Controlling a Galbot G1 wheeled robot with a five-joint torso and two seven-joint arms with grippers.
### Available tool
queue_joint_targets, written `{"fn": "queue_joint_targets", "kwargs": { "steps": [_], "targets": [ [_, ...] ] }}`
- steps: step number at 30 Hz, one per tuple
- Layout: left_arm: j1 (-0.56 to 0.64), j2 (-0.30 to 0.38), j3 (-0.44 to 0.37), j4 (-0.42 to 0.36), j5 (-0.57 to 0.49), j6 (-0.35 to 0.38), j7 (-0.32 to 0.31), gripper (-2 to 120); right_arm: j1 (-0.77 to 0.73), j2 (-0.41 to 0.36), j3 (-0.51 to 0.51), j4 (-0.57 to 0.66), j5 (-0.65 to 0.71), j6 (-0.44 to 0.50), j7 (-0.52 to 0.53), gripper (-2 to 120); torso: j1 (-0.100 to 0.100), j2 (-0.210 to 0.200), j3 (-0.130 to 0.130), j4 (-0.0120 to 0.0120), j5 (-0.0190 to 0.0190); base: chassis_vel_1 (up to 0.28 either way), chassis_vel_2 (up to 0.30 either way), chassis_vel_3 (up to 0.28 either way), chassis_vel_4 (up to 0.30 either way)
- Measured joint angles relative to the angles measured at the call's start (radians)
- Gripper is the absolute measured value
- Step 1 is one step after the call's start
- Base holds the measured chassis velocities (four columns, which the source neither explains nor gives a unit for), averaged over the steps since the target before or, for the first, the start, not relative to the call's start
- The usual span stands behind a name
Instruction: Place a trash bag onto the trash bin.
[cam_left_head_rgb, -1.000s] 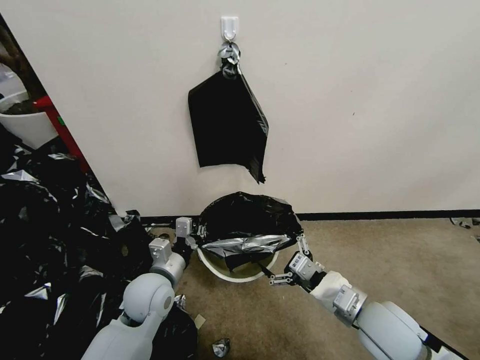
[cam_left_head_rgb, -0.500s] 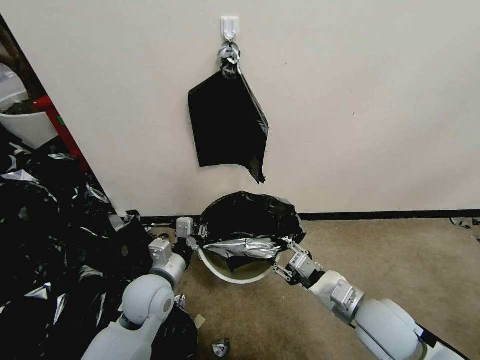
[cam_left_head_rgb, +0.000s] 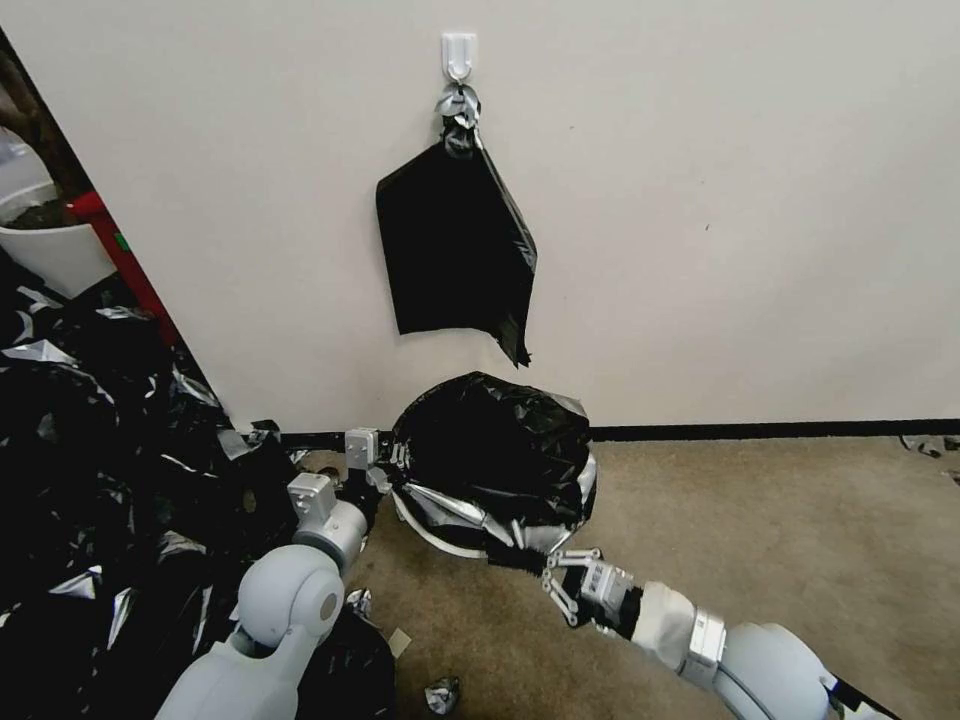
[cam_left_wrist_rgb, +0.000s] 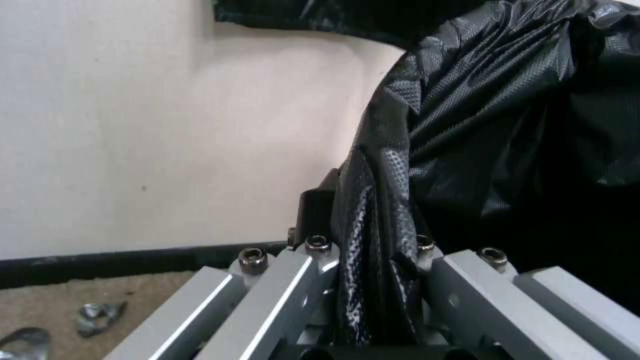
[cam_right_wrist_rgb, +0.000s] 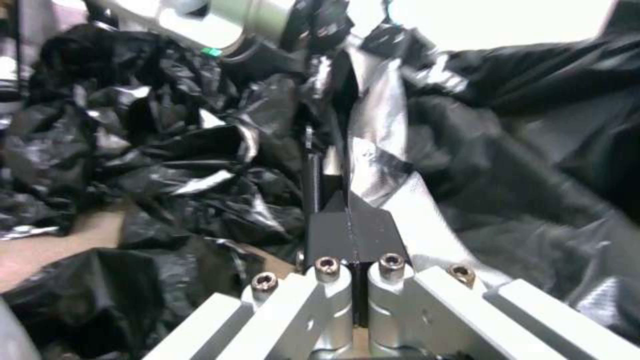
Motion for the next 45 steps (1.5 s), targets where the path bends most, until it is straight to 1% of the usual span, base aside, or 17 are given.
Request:
{"fn": "queue_joint_targets", "kwargs": {
  "steps": [4, 11, 17, 20, 21, 23, 25, 28, 30, 33, 34, 36, 38, 39, 42, 43, 45],
  "targets": [
    [0.018, -0.005, 0.000, -0.031, -0.024, 0.006, -0.001, 5, 0.026, 0.040, -0.007, -0.057, 0.001, 0.024, -0.075, 0, 0.000, 0.000, 0.000, 0.0001, 0.0000, 0.000, 0.000, 0.000, 0.000],
    [0.032, -0.009, -0.002, -0.073, -0.060, 0.021, -0.003, 5, 0.062, 0.077, -0.003, -0.135, -0.006, 0.052, -0.159, 0, 0.000, 0.000, 0.000, 0.0000, 0.0001, 0.000, 0.000, 0.000, 0.000],
    [0.036, -0.015, 0.002, -0.091, -0.084, 0.031, -0.008, 5, 0.092, 0.101, 0.001, -0.169, -0.047, 0.067, -0.176, 0, 0.000, 0.000, 0.000, 0.0000, 0.0001, 0.000, 0.000, 0.000, 0.000],
    [0.044, -0.018, 0.009, -0.099, -0.095, 0.041, -0.009, 5, 0.139, 0.133, 0.039, -0.212, -0.219, 0.097, -0.108, 0, 0.000, 0.000, 0.000, 0.0000, 0.0001, 0.000, 0.000, 0.000, 0.000],
    [0.044, -0.018, 0.009, -0.099, -0.095, 0.041, -0.009, 5, 0.139, 0.133, 0.039, -0.212, -0.219, 0.097, -0.108, 0, 0.000, 0.000, 0.000, 0.0000, 0.0001, 0.000, 0.000, 0.000, 0.000],
    [0.052, -0.019, 0.013, -0.103, -0.095, 0.045, -0.009, 5, 0.172, 0.157, 0.070, -0.255, -0.382, 0.122, -0.053, 0, 0.000, 0.000, 0.000, 0.0001, 0.0001, 0.000, 0.000, 0.000, 0.000],
    [0.059, -0.020, 0.017, -0.107, -0.095, 0.048, -0.009, 5, 0.198, 0.172, 0.090, -0.299, -0.485, 0.137, -0.005, 0, 0.000, 0.000, 0.000, 0.0001, 0.0000, 0.000, 0.000, 0.000, 0.000],
    [0.065, -0.022, 0.017, -0.108, -0.095, 0.048, -0.009, 5, 0.210, 0.176, 0.095, -0.336, -0.525, 0.141, 0.027, 0, 0.000, 0.000, 0.000, 0.0001, 0.0002, 0.000, 0.000, 0.000, 0.000],
    [0.066, -0.022, 0.015, -0.108, -0.095, 0.048, -0.009, 5, 0.210, 0.175, 0.095, -0.343, -0.523, 0.142, 0.029, 0, 0.000, 0.000, 0.000, 0.0001, 0.0002, 0.000, 0.000, 0.000, 0.000],
    [0.063, -0.024, 0.010, -0.094, -0.094, 0.034, -0.009, 5, 0.195, 0.157, 0.076, -0.350, -0.433, 0.155, -0.006, 0, 0.000, 0.000, 0.000, 0.0000, 0.0000, 0.000, 0.000, 0.000, 0.000],
    [0.063, -0.024, 0.010, -0.094, -0.094, 0.034, -0.009, 5, 0.195, 0.157, 0.076, -0.350, -0.433, 0.155, -0.006, 0, 0.000, 0.000, 0.000, 0.0000, 0.0000, 0.000, 0.000, 0.000, 0.000],
    [0.053, -0.028, 0.010, -0.073, -0.092, 0.020, -0.009, 5, 0.175, 0.146, 0.060, -0.349, -0.322, 0.163, -0.082, 0, 0.000, 0.000, 0.000, 0.0000, 0.0000, 0.000, 0.000, 0.000, 0.000],
    [0.038, -0.031, 0.010, -0.050, -0.091, 0.010, -0.008, 5, 0.165, 0.133, 0.058, -0.358, -0.244, 0.172, -0.183, 10, 0.000, 0.000, 0.000, 0.0000, -0.0001, 0.000, 0.000, 0.000, 0.000],
    [0.038, -0.031, 0.010, -0.050, -0.091, 0.010, -0.008, 5, 0.165, 0.133, 0.058, -0.358, -0.244, 0.172, -0.183, 10, 0.000, 0.000, 0.000, 0.0000, -0.0001, 0.000, 0.000, 0.000, 0.000],
    [0.018, -0.032, 0.009, -0.023, -0.090, -0.001, -0.008, 5, 0.154, 0.105, 0.075, -0.389, -0.160, 0.179, -0.356, 25, 0.000, 0.000, 0.000, -0.0001, 0.0002, 0.000, 0.000, 0.000, 0.000],
    [0.018, -0.032, 0.009, -0.023, -0.090, -0.001, -0.008, 5, 0.154, 0.105, 0.075, -0.389, -0.160, 0.179, -0.356, 25, 0.000, 0.000, 0.000, -0.0001, 0.0002, 0.000, 0.000, 0.000, 0.000],
    [0.010, -0.029, 0.010, -0.008, -0.087, -0.002, -0.007, 5, 0.152, 0.084, 0.095, -0.413, -0.116, 0.162, -0.455, 33, 0.000, 0.000, 0.000, -0.0002, 0.0000, 0.000, 0.000, 0.000, 0.000]
  ]
}}
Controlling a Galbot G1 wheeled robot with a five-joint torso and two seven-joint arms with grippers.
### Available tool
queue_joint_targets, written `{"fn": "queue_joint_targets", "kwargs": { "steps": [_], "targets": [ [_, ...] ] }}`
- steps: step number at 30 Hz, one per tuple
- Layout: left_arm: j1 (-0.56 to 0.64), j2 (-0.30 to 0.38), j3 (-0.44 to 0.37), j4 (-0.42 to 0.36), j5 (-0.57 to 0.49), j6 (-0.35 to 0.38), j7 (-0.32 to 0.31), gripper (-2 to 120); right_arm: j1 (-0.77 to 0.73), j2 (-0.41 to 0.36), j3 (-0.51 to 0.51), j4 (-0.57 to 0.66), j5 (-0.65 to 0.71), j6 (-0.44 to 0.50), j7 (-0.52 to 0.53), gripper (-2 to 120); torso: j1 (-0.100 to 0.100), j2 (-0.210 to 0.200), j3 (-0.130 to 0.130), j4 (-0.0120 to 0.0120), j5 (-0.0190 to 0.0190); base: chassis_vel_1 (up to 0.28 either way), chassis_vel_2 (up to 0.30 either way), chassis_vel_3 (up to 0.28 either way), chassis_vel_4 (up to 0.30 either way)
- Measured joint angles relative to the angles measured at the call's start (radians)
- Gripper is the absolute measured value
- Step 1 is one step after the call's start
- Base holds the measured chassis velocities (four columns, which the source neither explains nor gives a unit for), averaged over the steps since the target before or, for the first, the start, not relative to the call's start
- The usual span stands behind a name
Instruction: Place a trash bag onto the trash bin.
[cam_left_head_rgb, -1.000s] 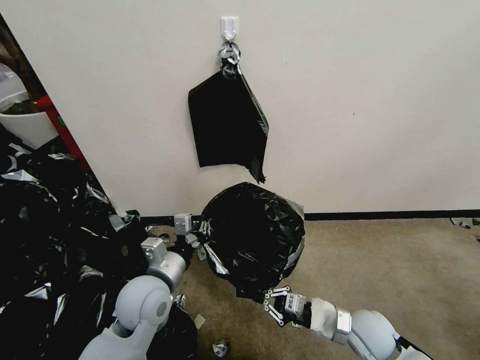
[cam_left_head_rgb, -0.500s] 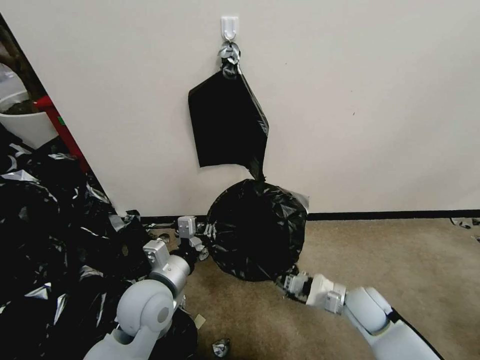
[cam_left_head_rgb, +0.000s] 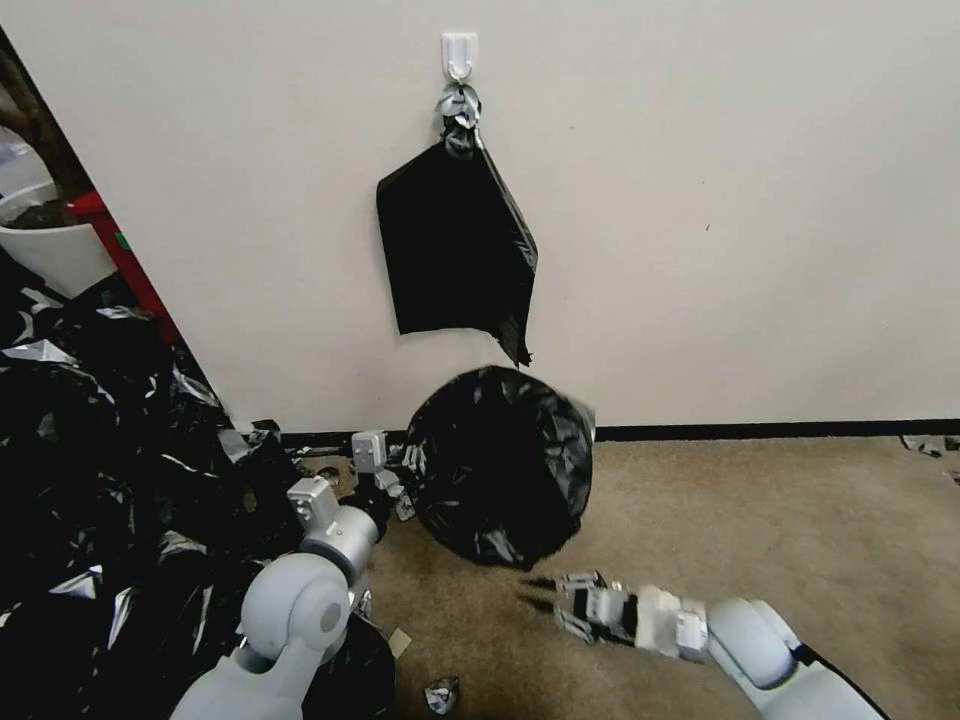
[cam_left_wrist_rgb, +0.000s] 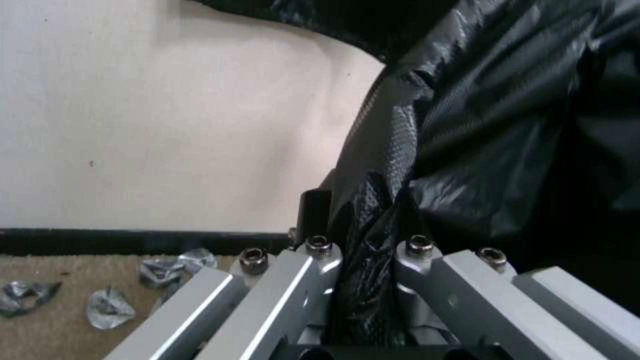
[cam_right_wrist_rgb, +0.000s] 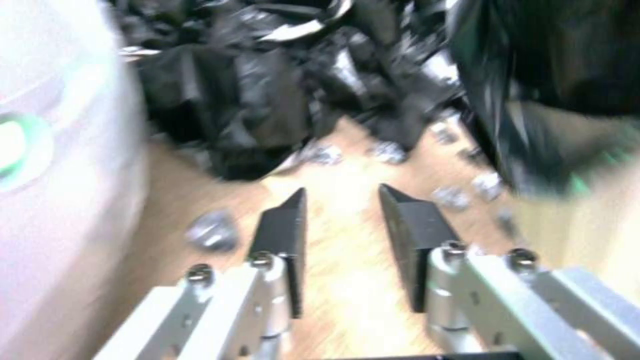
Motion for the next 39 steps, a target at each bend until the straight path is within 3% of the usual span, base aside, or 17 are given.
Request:
{"fn": "queue_joint_targets", "kwargs": {
  "steps": [4, 7, 11, 14, 16, 17, 18, 19, 20, 23, 24, 26, 28, 29, 30, 34, 39],
  "targets": [
    [-0.008, 0.002, 0.001, 0.014, 0.004, -0.001, 0.001, 5, 0.009, -0.008, 0.059, -0.030, 0.069, -0.047, -0.161, 46, 0.000, 0.000, 0.000, 0.0001, 0.0001, 0.000, 0.000, 0.000, 0.000],
    [-0.016, 0.002, 0.002, 0.040, 0.033, -0.025, 0.001, 5, 0.011, -0.010, 0.124, -0.006, 0.243, -0.112, -0.305, 60, 0.000, 0.000, 0.000, 0.0000, -0.0001, 0.000, 0.000, 0.000, 0.000],
    [-0.013, -0.006, 0.012, 0.062, 0.070, -0.051, 0.003, 5, -0.011, -0.017, 0.119, 0.089, 0.439, -0.168, -0.275, 71, 0.000, 0.000, 0.000, 0.0002, 0.0000, 0.000, 0.000, 0.000, 0.000],
    [0.011, -0.030, 0.040, 0.101, 0.184, -0.134, 0.022, 5, -0.045, -0.014, 0.048, 0.259, 0.617, -0.226, -0.097, 65, 0.000, 0.000, 0.000, 0.0003, -0.0004, 0.000, 0.000, 0.000, 0.000],
    [0.026, -0.053, 0.053, 0.125, 0.239, -0.193, 0.026, 5, -0.051, 0.005, -0.024, 0.332, 0.649, -0.222, 0.099, 57, 0.000, 0.000, 0.000, 0.0002, -0.0002, 0.000, 0.000, 0.000, 0.000],
    [0.026, -0.053, 0.053, 0.125, 0.239, -0.193, 0.026, 5, -0.051, 0.005, -0.024, 0.332, 0.649, -0.222, 0.099, 57, 0.000, 0.000, 0.000, 0.0002, -0.0002, 0.000, 0.000, 0.000, 0.000],
    [0.034, -0.066, 0.059, 0.139, 0.266, -0.227, 0.027, 5, -0.049, 0.016, -0.072, 0.363, 0.647, -0.209, 0.222, 52, 0.000, 0.000, 0.000, 0.0002, -0.0003, 0.000, 0.000, 0.000, 0.000],
    [0.043, -0.081, 0.066, 0.159, 0.298, -0.276, 0.027, 5, -0.043, 0.031, -0.127, 0.393, 0.628, -0.198, 0.354, 46, 0.000, 0.000, 0.000, 0.0002, -0.0002, 0.000, 0.000, 0.000, 0.000],
    [0.043, -0.081, 0.066, 0.159, 0.298, -0.276, 0.027, 5, -0.043, 0.031, -0.127, 0.393, 0.628, -0.198, 0.354, 46, 0.000, 0.000, 0.000, 0.0002, -0.0002, 0.000, 0.000, 0.000, 0.000],
    [0.069, -0.110, 0.083, 0.218, 0.391, -0.414, 0.034, 5, -0.014, 0.098, -0.296, 0.471, 0.526, -0.204, 0.786, 30, 0.000, 0.000, 0.000, 0.0004, -0.0002, 0.000, 0.000, 0.000, 0.000],
    [0.069, -0.110, 0.083, 0.218, 0.391, -0.414, 0.034, 5, -0.014, 0.098, -0.296, 0.471, 0.526, -0.204, 0.786, 30, 0.000, 0.000, 0.000, 0.0004, -0.0002, 0.000, 0.000, 0.000, 0.000],
    [0.087, -0.120, 0.091, 0.233, 0.416, -0.442, 0.038, 5, 0.008, 0.167, -0.360, 0.484, 0.458, -0.230, 1.043, 22, 0.000, 0.000, 0.000, 0.0003, -0.0001, 0.000, 0.000, 0.000, 0.000],
    [0.088, -0.120, 0.091, 0.234, 0.417, -0.444, 0.038, 5, 0.009, 0.171, -0.361, 0.484, 0.455, -0.231, 1.053, 20, 0.000, 0.000, 0.000, 0.0003, -0.0001, 0.000, 0.000, 0.000, 0.000],
    [0.102, -0.128, 0.094, 0.237, 0.428, -0.458, 0.040, 5, 0.033, 0.240, -0.381, 0.455, 0.376, -0.271, 1.243, 12, 0.000, 0.000, 0.000, 0.0004, -0.0001, 0.000, 0.000, 0.000, 0.000],
    [0.107, -0.130, 0.096, 0.237, 0.431, -0.460, 0.042, 5, 0.043, 0.265, -0.382, 0.435, 0.348, -0.297, 1.313, 9, 0.000, 0.000, 0.000, 0.0004, -0.0001, 0.000, 0.000, 0.000, 0.000],
    [0.117, -0.130, 0.099, 0.225, 0.438, -0.463, 0.046, 5, 0.057, 0.308, -0.381, 0.380, 0.305, -0.393, 1.467, 0, 0.000, 0.000, 0.000, 0.0002, -0.0001, 0.000, 0.000, 0.000, 0.000],
    [0.130, -0.128, 0.100, 0.199, 0.443, -0.464, 0.051, 5, 0.053, 0.337, -0.376, 0.332, 0.281, -0.431, 1.531, 0, 0.000, 0.000, 0.000, 0.0002, -0.0002, 0.000, 0.000, 0.000, 0.000]
  ]
}}
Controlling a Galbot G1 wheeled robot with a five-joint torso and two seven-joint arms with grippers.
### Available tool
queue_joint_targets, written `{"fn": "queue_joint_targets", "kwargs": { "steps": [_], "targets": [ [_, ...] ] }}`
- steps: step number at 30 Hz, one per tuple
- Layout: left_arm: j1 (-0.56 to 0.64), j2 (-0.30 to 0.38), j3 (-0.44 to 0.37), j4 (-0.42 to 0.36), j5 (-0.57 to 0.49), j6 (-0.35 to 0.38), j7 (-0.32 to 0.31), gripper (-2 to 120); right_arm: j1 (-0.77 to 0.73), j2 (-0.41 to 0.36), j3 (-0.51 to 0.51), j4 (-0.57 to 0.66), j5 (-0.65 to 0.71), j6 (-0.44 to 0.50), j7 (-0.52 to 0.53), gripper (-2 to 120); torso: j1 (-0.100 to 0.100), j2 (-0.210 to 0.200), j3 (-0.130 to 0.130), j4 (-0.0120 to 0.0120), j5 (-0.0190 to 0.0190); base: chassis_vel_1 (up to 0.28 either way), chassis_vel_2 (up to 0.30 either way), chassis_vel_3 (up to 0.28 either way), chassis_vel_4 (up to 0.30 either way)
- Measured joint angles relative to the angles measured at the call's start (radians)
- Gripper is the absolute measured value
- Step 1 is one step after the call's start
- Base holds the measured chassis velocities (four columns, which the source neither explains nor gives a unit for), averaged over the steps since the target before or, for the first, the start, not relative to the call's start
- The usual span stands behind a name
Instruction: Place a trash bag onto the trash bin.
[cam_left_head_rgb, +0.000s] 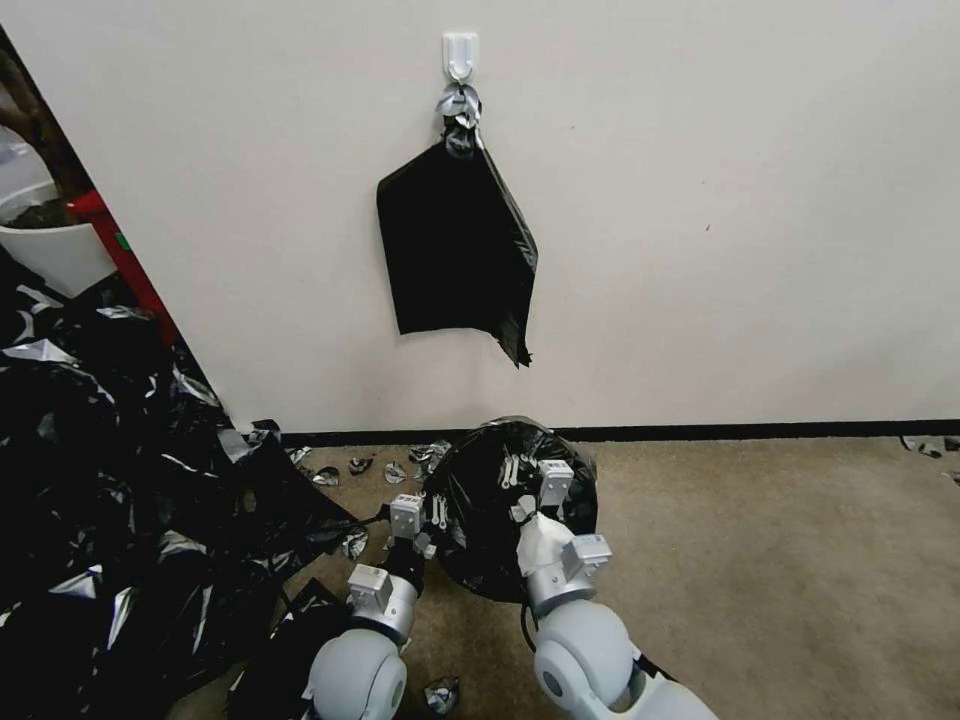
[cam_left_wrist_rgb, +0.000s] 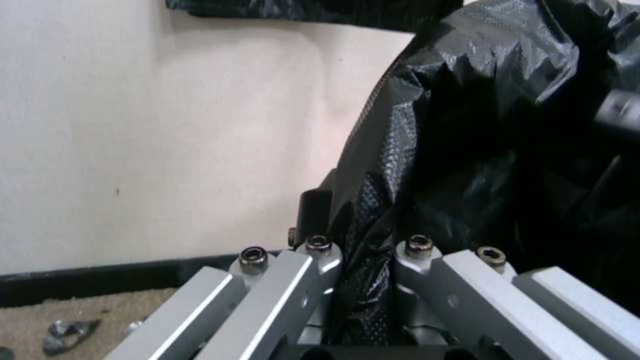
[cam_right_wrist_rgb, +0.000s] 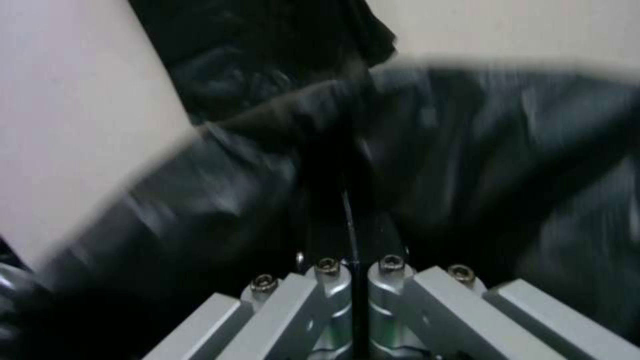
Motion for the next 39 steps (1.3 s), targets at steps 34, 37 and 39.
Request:
{"fn": "queue_joint_targets", "kwargs": {
  "steps": [34, 37, 39],
  "targets": [
    [0.088, 0.005, -0.018, -0.070, 0.079, -0.134, 0.173, 5, 0.129, -0.064, -0.057, -0.107, 0.285, -0.385, 0.085, 0, 0.000, 0.000, 0.000, 0.0001, 0.0003, 0.000, 0.000, 0.000, 0.000],
    [0.093, 0.009, -0.020, -0.080, 0.076, -0.134, 0.174, 5, 0.143, -0.073, -0.041, -0.124, 0.269, -0.397, 0.100, 0, 0.000, 0.000, 0.000, 0.0000, 0.0002, 0.000, 0.000, 0.000, 0.000],
    [0.096, 0.010, -0.019, -0.089, 0.075, -0.124, 0.174, 5, 0.146, -0.080, -0.037, -0.138, 0.216, -0.401, 0.115, 0, 0.000, 0.000, 0.000, 0.0000, 0.0002, 0.000, 0.000, 0.000, 0.000]
  ]
}}
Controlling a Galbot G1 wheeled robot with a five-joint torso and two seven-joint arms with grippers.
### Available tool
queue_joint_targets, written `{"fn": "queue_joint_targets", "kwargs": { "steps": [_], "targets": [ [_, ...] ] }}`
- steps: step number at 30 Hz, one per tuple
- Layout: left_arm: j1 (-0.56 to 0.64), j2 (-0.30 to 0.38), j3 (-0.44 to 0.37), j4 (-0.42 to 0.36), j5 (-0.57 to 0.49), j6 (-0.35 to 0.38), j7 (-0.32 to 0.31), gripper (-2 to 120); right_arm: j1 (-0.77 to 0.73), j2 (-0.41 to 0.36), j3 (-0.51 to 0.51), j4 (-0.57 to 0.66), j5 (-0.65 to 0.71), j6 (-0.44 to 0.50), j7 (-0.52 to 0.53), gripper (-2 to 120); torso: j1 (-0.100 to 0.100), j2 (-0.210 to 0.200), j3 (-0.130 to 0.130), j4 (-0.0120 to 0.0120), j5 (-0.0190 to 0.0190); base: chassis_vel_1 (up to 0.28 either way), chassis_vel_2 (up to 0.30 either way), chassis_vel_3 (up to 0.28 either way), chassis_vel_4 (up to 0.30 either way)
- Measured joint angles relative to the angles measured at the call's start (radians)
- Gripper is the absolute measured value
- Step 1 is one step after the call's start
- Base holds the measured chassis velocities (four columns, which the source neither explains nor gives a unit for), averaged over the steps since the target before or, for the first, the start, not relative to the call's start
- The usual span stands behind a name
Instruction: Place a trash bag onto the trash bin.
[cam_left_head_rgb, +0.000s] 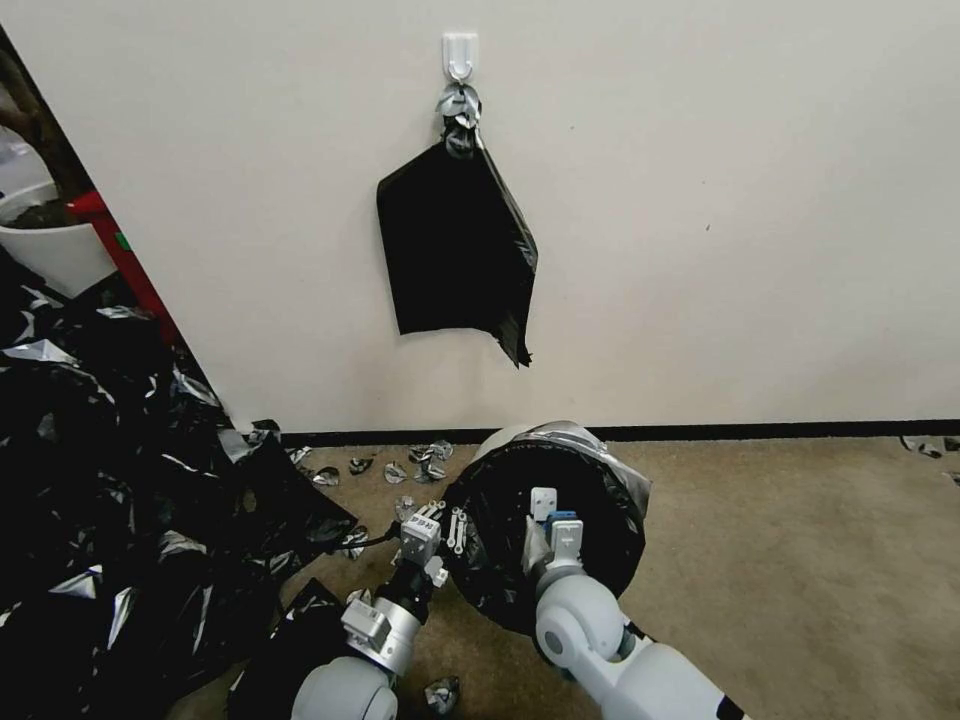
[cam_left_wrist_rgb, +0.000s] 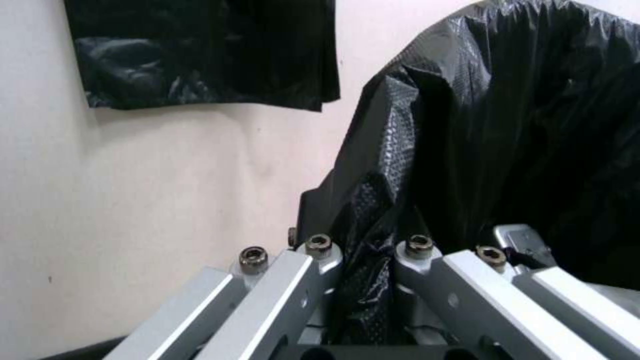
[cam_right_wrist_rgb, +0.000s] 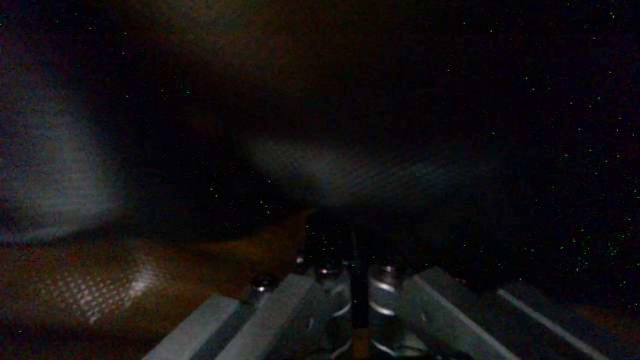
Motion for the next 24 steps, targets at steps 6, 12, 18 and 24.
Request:
{"fn": "queue_joint_targets", "kwargs": {
  "steps": [6, 12, 18, 24],
  "targets": [
    [0.000, -0.001, 0.007, -0.016, 0.000, 0.030, -0.004, 5, 0.000, 0.000, 0.005, -0.016, -0.082, -0.002, 0.012, 0, 0.000, 0.000, 0.000, 0.0000, 0.0000, 0.000, 0.000, 0.000, 0.000],
    [-0.001, -0.002, 0.013, -0.019, -0.001, 0.035, -0.005, 5, -0.020, -0.007, -0.015, 0.051, -0.016, -0.032, -0.032, 0, 0.000, 0.000, 0.000, 0.0000, -0.0002, 0.000, 0.000, 0.000, 0.000],
    [0.000, -0.003, 0.018, -0.021, -0.001, 0.035, -0.002, 5, -0.007, -0.003, -0.041, 0.041, 0.080, -0.111, -0.029, 0, 0.000, 0.000, 0.000, 0.0001, -0.0002, 0.000, 0.000, 0.000, 0.000],
    [0.005, -0.002, 0.019, -0.032, 0.000, 0.038, 0.001, 5, 0.006, -0.005, -0.058, -0.034, -0.003, -0.123, -0.011, 0, 0.000, 0.000, 0.000, 0.0001, 0.0000, 0.000, 0.000, 0.000, 0.000]
  ]
}}
